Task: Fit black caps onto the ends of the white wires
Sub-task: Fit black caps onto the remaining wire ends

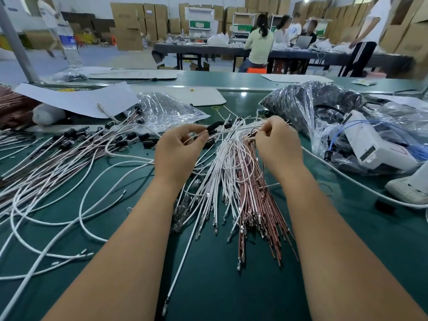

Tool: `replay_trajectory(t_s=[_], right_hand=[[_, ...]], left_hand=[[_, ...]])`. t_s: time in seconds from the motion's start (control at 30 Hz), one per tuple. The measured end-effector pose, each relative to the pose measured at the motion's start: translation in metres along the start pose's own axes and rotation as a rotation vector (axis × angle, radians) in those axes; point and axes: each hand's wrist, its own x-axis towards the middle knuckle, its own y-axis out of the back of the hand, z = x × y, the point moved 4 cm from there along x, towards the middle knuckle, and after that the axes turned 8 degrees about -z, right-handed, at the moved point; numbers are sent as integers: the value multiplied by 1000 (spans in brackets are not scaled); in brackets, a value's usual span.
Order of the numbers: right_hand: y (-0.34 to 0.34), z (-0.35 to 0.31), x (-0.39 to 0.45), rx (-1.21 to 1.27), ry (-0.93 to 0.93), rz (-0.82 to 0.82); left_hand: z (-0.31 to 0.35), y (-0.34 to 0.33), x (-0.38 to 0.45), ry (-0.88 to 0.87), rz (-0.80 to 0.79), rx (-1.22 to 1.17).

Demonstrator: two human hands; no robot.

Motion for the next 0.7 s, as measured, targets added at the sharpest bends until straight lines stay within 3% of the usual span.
replay_trajectory(t_s=[0.17, 0.3, 0.47, 0.7], right_hand=[[-10, -11, -4, 339, 62, -215], [-7, -20, -8, 483, 89, -176], [-6, -20, -7, 488, 99, -96], [-6, -14, -7, 251, 92, 54]], left_hand=[[0, -2, -1, 24, 2, -91], [-6, -4, 0, 86, -24, -24], [-7, -3, 1, 109, -11, 42], [-7, -2, 1, 79, -9, -24]])
